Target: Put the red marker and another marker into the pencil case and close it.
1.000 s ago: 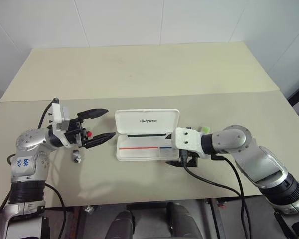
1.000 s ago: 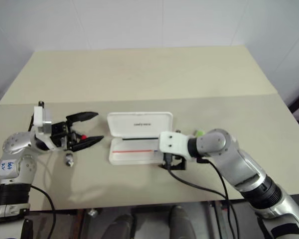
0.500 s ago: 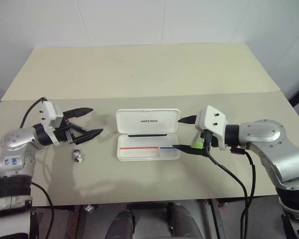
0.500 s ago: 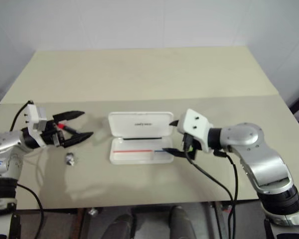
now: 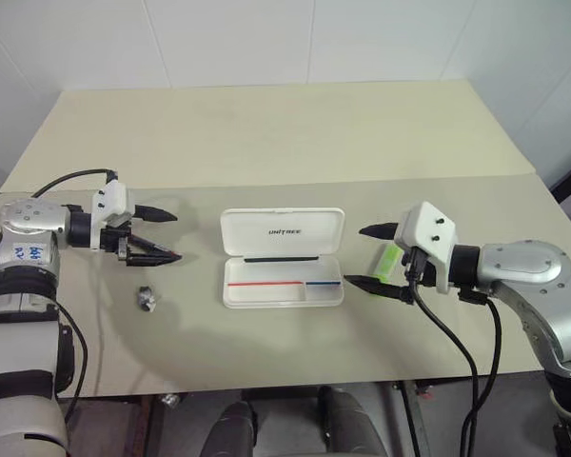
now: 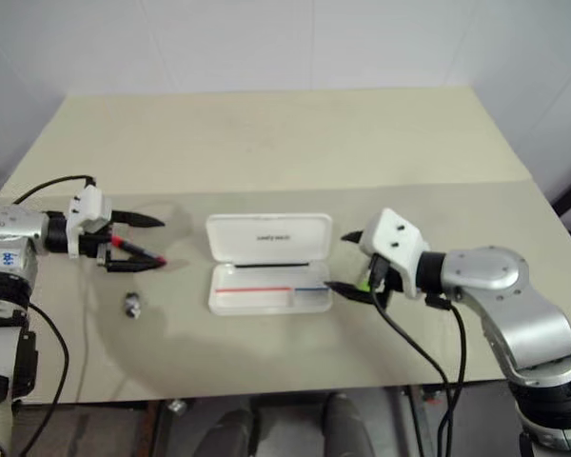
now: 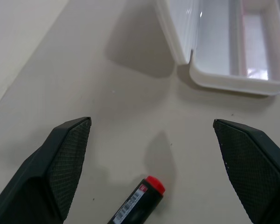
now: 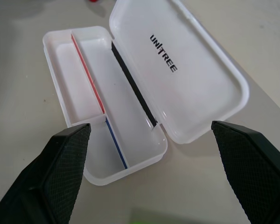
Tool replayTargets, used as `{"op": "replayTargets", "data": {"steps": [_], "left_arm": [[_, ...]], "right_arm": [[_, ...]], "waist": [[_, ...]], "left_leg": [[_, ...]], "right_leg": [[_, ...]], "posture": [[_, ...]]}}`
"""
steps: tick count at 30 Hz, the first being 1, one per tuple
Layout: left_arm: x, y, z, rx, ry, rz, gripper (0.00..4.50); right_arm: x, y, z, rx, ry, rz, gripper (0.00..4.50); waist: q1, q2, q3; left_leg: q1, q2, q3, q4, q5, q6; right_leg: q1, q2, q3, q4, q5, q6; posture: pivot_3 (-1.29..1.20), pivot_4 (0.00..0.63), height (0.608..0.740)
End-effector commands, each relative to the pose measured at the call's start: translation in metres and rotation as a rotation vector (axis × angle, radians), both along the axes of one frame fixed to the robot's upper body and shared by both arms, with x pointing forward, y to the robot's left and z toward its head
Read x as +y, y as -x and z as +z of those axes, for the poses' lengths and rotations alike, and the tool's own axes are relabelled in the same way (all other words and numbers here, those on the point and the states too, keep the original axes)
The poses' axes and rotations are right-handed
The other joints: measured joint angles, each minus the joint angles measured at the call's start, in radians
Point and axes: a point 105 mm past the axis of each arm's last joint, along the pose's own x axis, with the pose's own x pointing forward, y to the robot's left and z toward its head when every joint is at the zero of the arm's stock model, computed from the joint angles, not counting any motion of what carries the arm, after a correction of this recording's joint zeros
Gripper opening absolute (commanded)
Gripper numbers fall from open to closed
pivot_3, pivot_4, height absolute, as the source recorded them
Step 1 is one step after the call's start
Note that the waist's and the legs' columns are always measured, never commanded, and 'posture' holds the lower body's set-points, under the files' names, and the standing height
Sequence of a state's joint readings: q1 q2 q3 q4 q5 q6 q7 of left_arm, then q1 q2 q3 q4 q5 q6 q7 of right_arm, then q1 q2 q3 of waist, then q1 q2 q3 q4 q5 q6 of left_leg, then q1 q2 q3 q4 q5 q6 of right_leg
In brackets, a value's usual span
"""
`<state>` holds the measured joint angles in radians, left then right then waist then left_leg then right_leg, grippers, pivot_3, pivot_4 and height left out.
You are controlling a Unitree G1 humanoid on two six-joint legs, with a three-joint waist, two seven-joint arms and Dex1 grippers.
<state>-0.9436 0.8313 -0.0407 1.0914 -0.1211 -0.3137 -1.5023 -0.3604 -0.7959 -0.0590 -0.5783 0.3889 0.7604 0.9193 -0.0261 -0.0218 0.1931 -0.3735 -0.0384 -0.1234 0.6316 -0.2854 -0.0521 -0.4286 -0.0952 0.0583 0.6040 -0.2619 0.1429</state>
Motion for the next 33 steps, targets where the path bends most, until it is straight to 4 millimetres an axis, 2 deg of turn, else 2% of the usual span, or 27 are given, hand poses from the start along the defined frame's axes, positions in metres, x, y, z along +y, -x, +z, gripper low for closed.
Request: {"op": "replayTargets", "data": {"steps": [1,13,21,29,33], "left_arm": [[0.002,0.008,0.004,0.067,-0.075,-0.082,4.50],[0.029,0.010,-0.007,0.134,-0.308,-0.003,4.50],[0.024,0.003,-0.014,0.136,-0.326,0.020,4.50],[0.006,-0.014,-0.020,0.077,-0.326,0.042,4.50],[0.003,-0.014,-0.024,0.093,-0.344,0.025,3.56]], "right_arm": [[-0.007,0.007,0.017,-0.055,-0.025,-0.036,4.40],[-0.019,0.014,0.015,-0.057,-0.037,-0.131,4.40],[-0.019,0.011,0.014,-0.061,-0.034,-0.137,4.40],[-0.017,0.007,0.014,-0.067,-0.027,-0.128,4.40],[-0.018,0.007,0.015,-0.069,-0.027,-0.130,4.50]], "waist": [[-0.001,-0.001,0.000],[0.000,-0.002,0.001],[0.001,-0.004,0.002],[-0.001,-0.005,0.003],[-0.002,-0.005,0.003]], "left_leg": [[0.000,0.000,0.000,0.000,0.000,0.000],[0.001,0.000,0.000,0.001,0.000,0.000],[0.001,0.000,0.000,0.002,0.000,0.000],[0.001,0.000,0.000,0.002,0.000,0.000],[0.001,0.000,0.000,0.002,0.000,0.000]], "right_leg": [[0.000,0.000,0.000,0.001,0.000,0.000],[0.000,0.001,0.000,0.002,0.000,0.000],[0.000,0.001,0.000,0.003,0.000,0.000],[0.000,0.001,0.000,0.004,0.000,0.000],[0.000,0.001,0.000,0.004,0.000,0.000]], "posture": [[0.00,0.150,0.740],[0.00,0.150,0.740],[0.00,0.150,0.740],[0.00,0.150,0.740],[0.00,0.150,0.740]]}}
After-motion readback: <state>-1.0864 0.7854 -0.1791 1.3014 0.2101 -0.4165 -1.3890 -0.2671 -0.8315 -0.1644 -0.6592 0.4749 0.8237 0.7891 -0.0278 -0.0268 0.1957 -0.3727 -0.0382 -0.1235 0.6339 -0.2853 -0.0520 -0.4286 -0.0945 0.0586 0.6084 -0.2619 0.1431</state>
